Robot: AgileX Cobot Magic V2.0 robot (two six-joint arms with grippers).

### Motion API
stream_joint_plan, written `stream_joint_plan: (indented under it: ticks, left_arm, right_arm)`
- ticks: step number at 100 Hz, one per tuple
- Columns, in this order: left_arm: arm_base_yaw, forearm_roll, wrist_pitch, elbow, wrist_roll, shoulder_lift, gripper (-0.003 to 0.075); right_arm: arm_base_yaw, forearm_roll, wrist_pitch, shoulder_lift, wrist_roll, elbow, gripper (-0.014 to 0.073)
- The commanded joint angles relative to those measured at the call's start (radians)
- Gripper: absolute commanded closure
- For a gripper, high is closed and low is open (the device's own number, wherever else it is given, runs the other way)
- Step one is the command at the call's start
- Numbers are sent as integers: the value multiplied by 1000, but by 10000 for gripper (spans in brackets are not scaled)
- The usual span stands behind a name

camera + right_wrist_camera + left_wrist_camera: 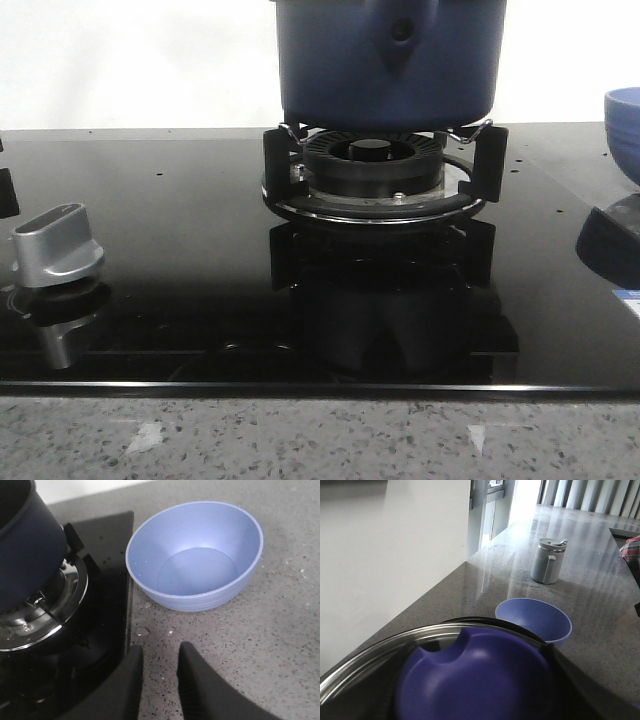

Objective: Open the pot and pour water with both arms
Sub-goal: 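Close the right gripper on the rim of the light blue bowl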

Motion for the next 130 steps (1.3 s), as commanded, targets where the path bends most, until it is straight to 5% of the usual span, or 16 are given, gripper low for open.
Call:
stream_joint_plan:
  ticks: [1, 35, 130]
  left_arm:
    - [2, -103, 25, -38, -8, -55, 406]
    - [2, -103, 25, -38, -8, -55, 406]
    - [2, -103, 25, -38, -8, -55, 406]
  right_arm:
    - [1, -43, 78, 122, 3, -172, 440]
    - [-63, -160, 324, 439, 20, -608, 440]
    - [-318, 53, 273, 871, 124, -607, 440]
